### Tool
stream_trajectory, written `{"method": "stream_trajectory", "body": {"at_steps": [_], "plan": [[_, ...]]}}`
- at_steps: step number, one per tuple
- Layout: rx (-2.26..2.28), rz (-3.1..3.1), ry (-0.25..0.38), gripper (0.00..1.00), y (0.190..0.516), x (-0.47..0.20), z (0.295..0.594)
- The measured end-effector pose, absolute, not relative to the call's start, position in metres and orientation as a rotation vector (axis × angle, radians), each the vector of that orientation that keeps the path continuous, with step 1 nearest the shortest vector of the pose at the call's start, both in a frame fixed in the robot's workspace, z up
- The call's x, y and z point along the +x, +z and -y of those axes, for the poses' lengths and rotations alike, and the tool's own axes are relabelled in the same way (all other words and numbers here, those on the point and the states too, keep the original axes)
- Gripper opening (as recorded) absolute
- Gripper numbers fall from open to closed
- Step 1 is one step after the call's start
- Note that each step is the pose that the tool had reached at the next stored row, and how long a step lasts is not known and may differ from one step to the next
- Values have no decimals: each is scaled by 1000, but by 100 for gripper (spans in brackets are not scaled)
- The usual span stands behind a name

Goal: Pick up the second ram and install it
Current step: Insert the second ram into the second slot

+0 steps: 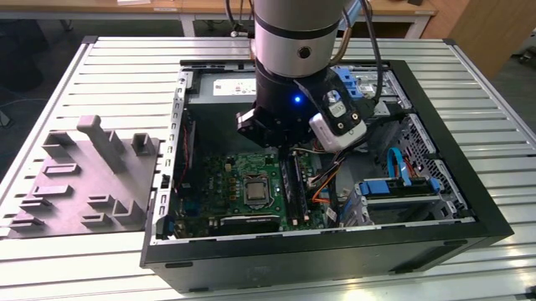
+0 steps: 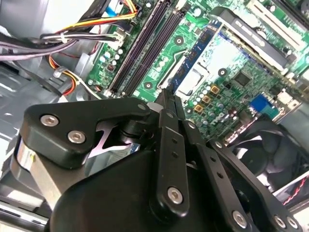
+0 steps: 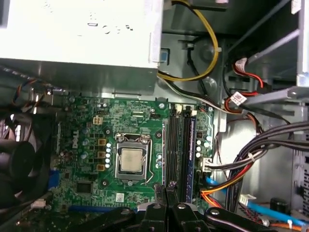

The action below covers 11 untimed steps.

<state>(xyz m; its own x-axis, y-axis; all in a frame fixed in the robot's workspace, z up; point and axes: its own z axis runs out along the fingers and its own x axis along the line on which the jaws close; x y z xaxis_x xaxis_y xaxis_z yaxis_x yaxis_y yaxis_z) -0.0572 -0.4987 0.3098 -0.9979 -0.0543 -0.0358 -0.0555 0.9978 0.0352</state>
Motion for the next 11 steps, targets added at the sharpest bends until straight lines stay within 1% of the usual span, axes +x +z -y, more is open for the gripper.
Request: {"method": "stream_trajectory", "body": {"at_steps": [11], "plan": [[-94,-3105,57,11,305,-53,499]]}}
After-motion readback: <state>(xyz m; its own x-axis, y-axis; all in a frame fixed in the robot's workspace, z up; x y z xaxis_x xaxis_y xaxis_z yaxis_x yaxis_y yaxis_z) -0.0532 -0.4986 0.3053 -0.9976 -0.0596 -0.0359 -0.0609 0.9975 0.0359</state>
